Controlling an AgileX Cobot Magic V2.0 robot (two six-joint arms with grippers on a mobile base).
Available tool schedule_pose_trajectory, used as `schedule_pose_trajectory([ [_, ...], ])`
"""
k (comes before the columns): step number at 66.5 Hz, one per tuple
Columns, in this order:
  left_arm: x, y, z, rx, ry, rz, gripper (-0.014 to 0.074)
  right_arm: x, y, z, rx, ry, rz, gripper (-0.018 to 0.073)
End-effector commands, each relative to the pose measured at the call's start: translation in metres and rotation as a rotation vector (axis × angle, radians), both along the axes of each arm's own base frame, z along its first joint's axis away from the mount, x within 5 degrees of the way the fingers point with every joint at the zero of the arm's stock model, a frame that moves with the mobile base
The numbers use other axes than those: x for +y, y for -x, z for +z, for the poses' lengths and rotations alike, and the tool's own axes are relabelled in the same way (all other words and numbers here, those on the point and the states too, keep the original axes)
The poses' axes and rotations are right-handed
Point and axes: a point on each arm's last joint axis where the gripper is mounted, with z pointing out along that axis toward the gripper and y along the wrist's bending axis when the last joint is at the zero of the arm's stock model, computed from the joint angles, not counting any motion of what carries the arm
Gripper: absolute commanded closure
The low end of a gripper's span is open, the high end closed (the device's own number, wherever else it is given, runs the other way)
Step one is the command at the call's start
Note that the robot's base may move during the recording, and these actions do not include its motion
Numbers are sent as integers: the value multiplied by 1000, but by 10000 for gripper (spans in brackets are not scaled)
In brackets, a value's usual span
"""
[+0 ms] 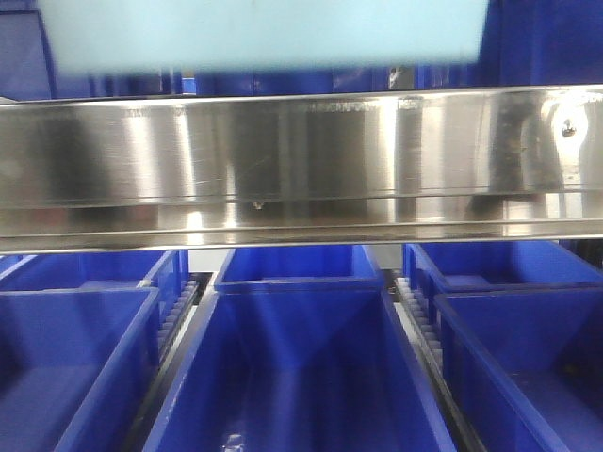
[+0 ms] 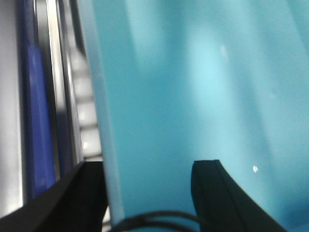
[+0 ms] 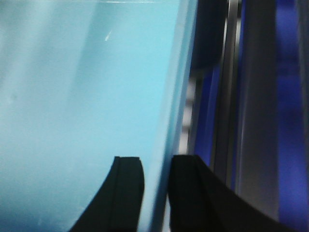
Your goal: Move two blue bins to right shelf middle
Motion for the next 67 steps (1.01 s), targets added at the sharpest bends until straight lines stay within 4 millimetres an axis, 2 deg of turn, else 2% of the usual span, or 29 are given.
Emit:
schedule_pose_trajectory([
  [1,-7,22,46,-141,142,-83,707,1,5,37,-148,-101,1,713],
  [9,-4,29,67,-214,166,-86,707,-1,10,62,-231,-134,2,713],
  [17,-2,33,81,-265,181,-86,707,-3,13,74,-275,-149,1,713],
  [67,-2,33,86,-297,192,-80,707,-2,13,76,-292,-157,-1,713],
])
